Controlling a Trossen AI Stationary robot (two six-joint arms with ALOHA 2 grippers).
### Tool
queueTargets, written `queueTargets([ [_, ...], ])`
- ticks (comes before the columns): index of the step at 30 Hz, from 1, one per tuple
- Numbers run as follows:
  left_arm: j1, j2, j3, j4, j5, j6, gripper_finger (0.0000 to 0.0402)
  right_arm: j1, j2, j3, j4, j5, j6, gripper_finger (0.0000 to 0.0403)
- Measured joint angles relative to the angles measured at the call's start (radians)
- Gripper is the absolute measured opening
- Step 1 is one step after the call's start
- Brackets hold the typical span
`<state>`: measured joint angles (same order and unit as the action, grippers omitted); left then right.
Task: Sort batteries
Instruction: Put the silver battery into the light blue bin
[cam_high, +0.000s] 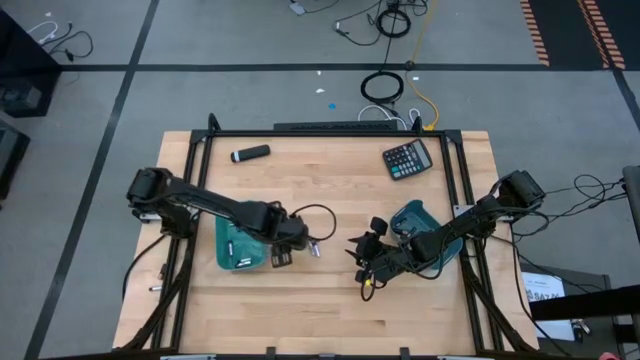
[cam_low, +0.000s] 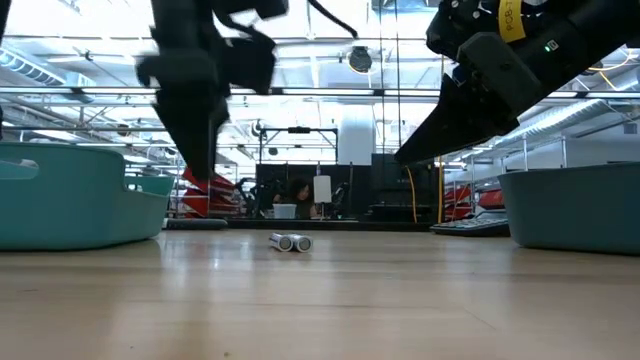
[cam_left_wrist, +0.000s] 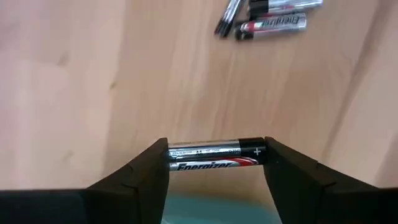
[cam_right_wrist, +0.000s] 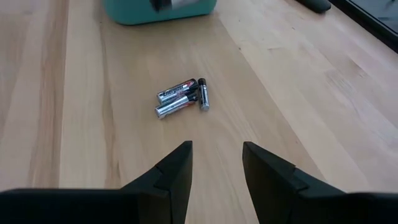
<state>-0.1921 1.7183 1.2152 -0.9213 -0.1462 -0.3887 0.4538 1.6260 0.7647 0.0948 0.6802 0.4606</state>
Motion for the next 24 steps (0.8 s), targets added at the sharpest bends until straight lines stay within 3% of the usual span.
queueTargets([
  [12,-0.072,-0.091,0.007,-0.436,0.039,-0.237,0.0226,0.013,0.000,0.000,0.005,0.006,0.000,0.0132],
  [15,-0.087,-0.091,0.007,-0.454,0.039,-0.261,0.0226,0.017,0.000,0.000,0.005,0.006,0.000,0.0132],
  [21,-0.115,-0.091,0.007,-0.453,-0.060,-0.287,0.0227,0.027,0.000,0.000,0.006,0.006,0.008,0.0132],
  [24,-0.121,-0.091,0.007,-0.478,-0.062,-0.285,0.0285,0.031,0.000,0.000,0.006,0.006,0.008,0.0132],
])
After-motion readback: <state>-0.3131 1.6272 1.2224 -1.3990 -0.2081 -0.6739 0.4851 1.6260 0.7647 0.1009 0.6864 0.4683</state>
